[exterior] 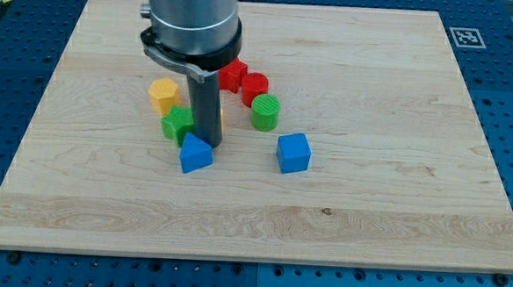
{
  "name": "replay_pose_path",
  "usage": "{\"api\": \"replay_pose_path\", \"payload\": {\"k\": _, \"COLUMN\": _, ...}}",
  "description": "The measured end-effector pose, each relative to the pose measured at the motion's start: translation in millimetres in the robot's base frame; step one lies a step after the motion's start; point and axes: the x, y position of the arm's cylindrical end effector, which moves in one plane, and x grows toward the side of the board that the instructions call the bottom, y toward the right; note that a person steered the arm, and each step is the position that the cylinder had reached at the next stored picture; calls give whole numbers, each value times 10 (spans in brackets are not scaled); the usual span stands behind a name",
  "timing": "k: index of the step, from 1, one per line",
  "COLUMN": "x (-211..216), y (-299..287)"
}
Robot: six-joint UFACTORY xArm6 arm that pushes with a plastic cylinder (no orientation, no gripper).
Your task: Move the yellow heart above the yellow hexagon
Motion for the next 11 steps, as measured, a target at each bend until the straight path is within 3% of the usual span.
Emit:
{"api": "replay_pose_path", "payload": {"k": 2, "x": -12, "y": 307}}
{"api": "replay_pose_path", "payload": {"k": 4, "x": -344, "y": -36}}
{"api": "replay_pose_path", "payload": {"k": 6, "x": -346, "y": -392}}
{"api": "replay_pose_path", "payload": {"k": 8, "x": -700, "y": -60}}
{"api": "replay_pose_path", "payload": {"k": 11, "x": -1130, "y": -314}}
